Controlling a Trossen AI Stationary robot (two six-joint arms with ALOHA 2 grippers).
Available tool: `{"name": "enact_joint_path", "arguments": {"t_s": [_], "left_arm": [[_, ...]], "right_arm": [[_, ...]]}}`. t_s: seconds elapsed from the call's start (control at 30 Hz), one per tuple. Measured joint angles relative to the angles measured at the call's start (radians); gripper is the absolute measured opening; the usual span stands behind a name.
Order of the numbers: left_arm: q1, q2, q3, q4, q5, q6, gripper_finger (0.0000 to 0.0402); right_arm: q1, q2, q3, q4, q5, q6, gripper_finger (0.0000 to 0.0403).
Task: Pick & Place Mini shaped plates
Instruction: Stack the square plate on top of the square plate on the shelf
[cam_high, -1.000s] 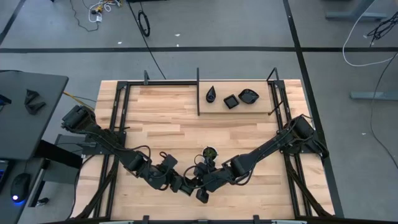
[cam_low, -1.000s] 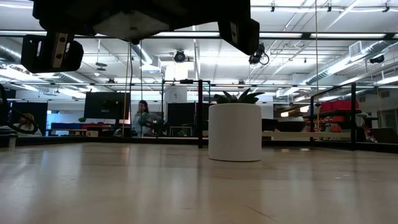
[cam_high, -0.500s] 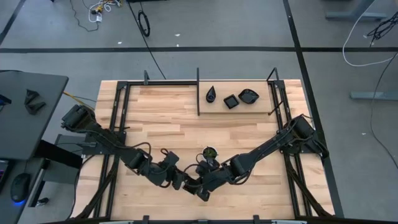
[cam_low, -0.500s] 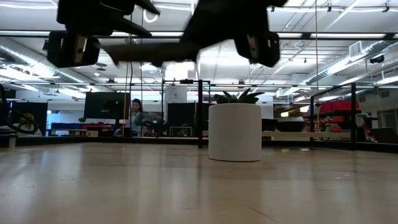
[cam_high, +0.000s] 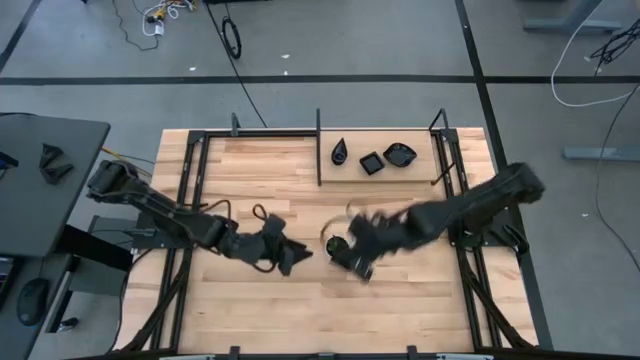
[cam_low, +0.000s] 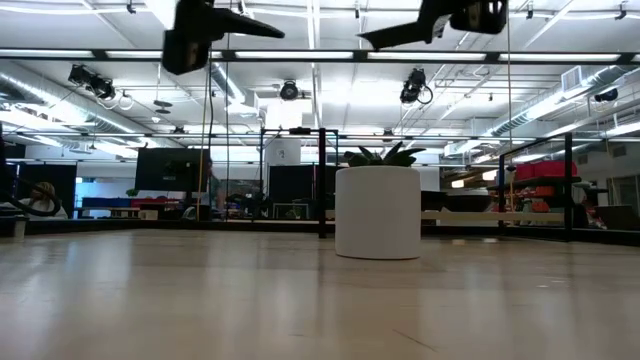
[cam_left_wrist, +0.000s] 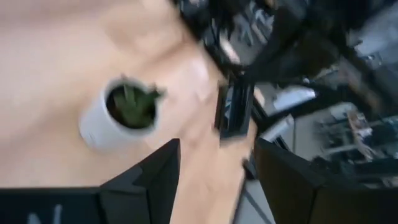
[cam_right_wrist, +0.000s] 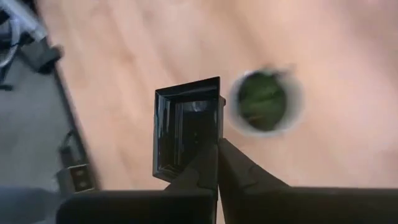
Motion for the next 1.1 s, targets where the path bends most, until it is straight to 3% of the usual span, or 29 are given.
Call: {"name": "enact_joint_path", "arguments": {"t_s": [0.2, 0.43, 0.63, 0.8, 1.1], "left_arm": [[0.093, -0.031, 0.000, 0.008, -0.067, 0.123, 0.0199], [0.223, -0.031, 0.000, 0.005, -0.037, 0.148, 0.0193], [0.290, -0.031, 0.000, 0.005, 0.021, 0.118, 0.0193], [0.305, -0.031, 0.000, 0.004, 0.009, 0.094, 0.0193], [0.323, -0.031, 0.000, -0.002, -0.014, 0.094, 0.0193]], "right_arm": [[-0.231, -0.222, 0.000, -0.175, 0.005, -0.204, 0.0001], [-0.589, -0.360, 0.000, -0.186, -0.096, -0.461, 0.0001], [-0.866, -0.344, 0.000, -0.166, -0.357, -0.752, 0.0001], [-1.038, -0.290, 0.000, -0.138, -0.598, -0.951, 0.0001], [-1.181, -0.137, 0.000, -0.142, -0.651, -1.083, 0.0001]]}}
